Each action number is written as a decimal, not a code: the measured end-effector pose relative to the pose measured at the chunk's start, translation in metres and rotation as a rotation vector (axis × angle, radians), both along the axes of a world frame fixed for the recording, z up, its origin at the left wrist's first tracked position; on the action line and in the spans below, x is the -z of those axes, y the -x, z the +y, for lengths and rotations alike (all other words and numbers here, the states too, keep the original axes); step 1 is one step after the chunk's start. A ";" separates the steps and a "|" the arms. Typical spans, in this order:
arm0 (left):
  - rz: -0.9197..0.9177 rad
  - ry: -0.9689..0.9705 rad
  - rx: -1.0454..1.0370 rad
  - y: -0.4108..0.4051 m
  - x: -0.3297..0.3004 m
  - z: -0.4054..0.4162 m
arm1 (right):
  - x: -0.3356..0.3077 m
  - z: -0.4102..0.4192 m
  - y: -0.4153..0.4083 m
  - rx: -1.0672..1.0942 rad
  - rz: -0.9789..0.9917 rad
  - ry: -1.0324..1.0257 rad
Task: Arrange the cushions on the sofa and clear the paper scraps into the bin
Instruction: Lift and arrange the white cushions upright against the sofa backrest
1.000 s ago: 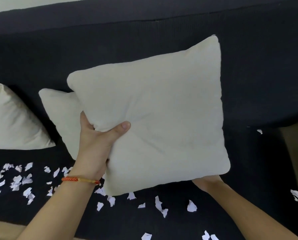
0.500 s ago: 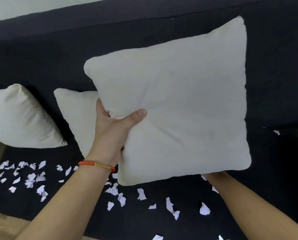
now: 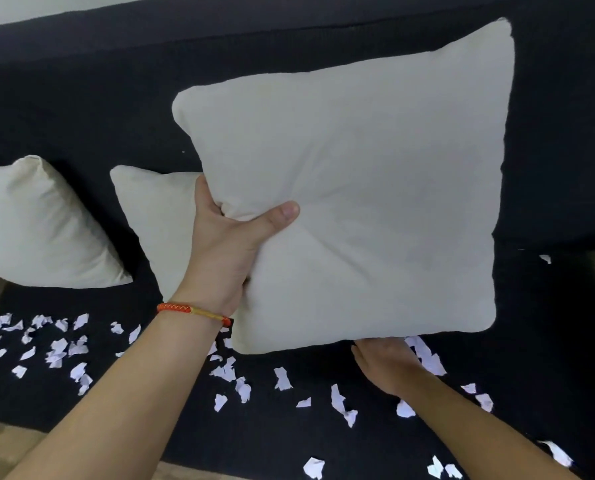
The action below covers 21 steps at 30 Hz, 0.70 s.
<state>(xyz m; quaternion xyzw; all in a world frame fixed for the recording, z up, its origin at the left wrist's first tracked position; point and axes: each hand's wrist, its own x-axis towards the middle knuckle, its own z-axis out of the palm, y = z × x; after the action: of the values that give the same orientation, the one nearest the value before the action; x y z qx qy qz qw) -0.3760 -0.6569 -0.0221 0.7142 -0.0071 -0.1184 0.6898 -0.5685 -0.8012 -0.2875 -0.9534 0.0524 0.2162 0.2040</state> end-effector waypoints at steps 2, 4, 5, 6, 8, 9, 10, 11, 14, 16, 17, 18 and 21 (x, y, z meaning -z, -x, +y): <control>-0.012 0.006 -0.010 0.001 0.000 0.001 | 0.010 0.002 0.028 -0.037 -0.097 -0.035; -0.033 0.012 -0.011 0.000 0.002 0.000 | 0.011 -0.007 0.037 -0.078 -0.229 -0.040; -0.037 0.017 -0.013 0.001 0.002 -0.001 | 0.008 -0.017 0.036 -0.030 -0.255 -0.017; -0.043 0.024 -0.016 0.000 0.003 -0.002 | 0.006 -0.029 0.034 0.044 -0.256 0.008; -0.062 0.033 -0.021 -0.002 0.005 -0.006 | 0.004 -0.059 0.025 0.235 -0.155 0.070; -0.073 0.032 -0.012 -0.003 0.005 -0.008 | 0.003 -0.072 0.021 0.311 -0.075 0.054; -0.088 0.028 0.001 -0.004 0.005 -0.012 | 0.003 -0.082 0.017 0.366 -0.005 0.008; -0.102 0.026 0.016 -0.004 0.004 -0.017 | 0.004 -0.089 0.017 0.391 0.027 -0.030; -0.123 0.024 0.051 -0.002 0.003 -0.032 | 0.008 -0.085 0.027 0.370 0.020 -0.099; -0.131 0.014 0.072 0.002 0.004 -0.042 | 0.011 -0.071 0.043 0.338 -0.001 -0.148; -0.132 0.006 0.081 0.004 0.004 -0.047 | 0.013 -0.064 0.052 0.309 -0.004 -0.162; -0.133 -0.002 0.089 0.005 0.005 -0.051 | 0.013 -0.056 0.059 0.272 0.002 -0.167; -0.131 -0.021 0.106 0.008 0.006 -0.060 | 0.010 -0.044 0.079 0.158 0.042 -0.179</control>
<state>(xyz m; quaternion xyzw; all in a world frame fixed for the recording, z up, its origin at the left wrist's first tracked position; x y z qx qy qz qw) -0.3841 -0.7173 -0.0282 0.7263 -0.0886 -0.1079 0.6731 -0.6474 -0.8457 -0.2973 -0.9195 0.1123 0.2234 0.3035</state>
